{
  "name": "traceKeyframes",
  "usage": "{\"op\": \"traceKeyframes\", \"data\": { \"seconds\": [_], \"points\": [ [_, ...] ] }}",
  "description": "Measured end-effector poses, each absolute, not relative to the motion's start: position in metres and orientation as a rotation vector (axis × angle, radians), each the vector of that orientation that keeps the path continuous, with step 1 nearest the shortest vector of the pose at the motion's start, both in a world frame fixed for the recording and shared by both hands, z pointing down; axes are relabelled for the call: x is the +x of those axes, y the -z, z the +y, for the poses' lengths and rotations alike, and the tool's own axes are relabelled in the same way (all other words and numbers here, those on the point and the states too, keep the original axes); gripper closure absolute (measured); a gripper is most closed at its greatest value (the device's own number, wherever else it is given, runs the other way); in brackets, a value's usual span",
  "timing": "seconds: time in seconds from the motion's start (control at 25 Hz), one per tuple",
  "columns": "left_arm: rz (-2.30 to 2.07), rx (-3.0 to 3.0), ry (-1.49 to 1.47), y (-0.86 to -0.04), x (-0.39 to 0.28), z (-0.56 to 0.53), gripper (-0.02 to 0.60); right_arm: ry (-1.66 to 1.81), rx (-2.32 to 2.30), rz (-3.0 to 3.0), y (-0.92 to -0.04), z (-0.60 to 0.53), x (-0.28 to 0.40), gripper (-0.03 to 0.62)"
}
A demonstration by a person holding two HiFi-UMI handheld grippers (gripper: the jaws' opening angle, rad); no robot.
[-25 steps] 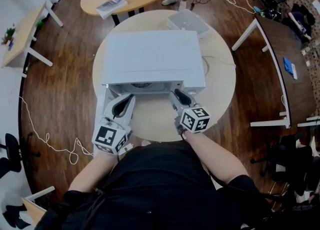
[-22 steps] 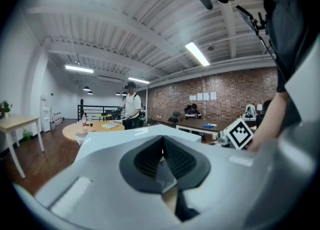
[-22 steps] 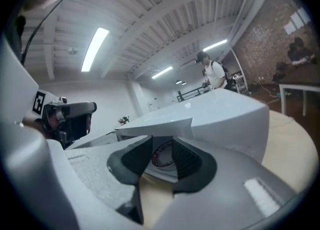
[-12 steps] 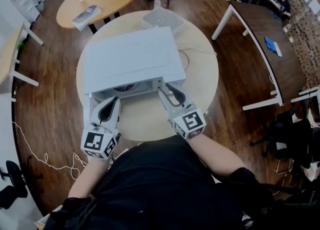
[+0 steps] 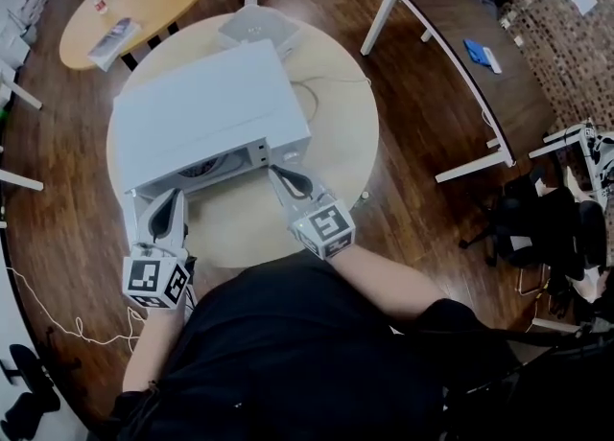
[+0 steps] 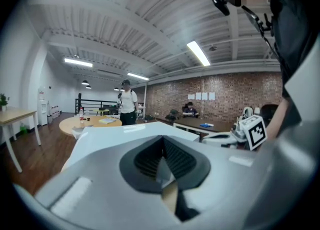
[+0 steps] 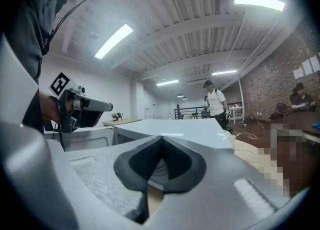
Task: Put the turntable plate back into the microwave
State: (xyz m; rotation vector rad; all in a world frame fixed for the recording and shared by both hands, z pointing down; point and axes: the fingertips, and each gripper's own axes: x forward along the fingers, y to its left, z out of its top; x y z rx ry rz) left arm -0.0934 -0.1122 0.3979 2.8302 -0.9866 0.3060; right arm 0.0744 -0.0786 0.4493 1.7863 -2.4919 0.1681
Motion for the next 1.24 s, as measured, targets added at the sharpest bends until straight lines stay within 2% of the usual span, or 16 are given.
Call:
{"op": "traceKeyframes", "data": {
  "seconds": [0.36, 1.24],
  "points": [
    [-1.005, 2.773, -0.373, -0.413, -0.100, -0.117, 0.577, -0.238, 1.746, -2.503, -0.463, -0.082, 0.061, 0.592],
    [-0.892, 2.782, -0.392, -0.428, -0.072, -0.093, 0.577, -0.364, 1.849, -2.451, -0.472, -0.083, 0.089, 0.592]
  ]
}}
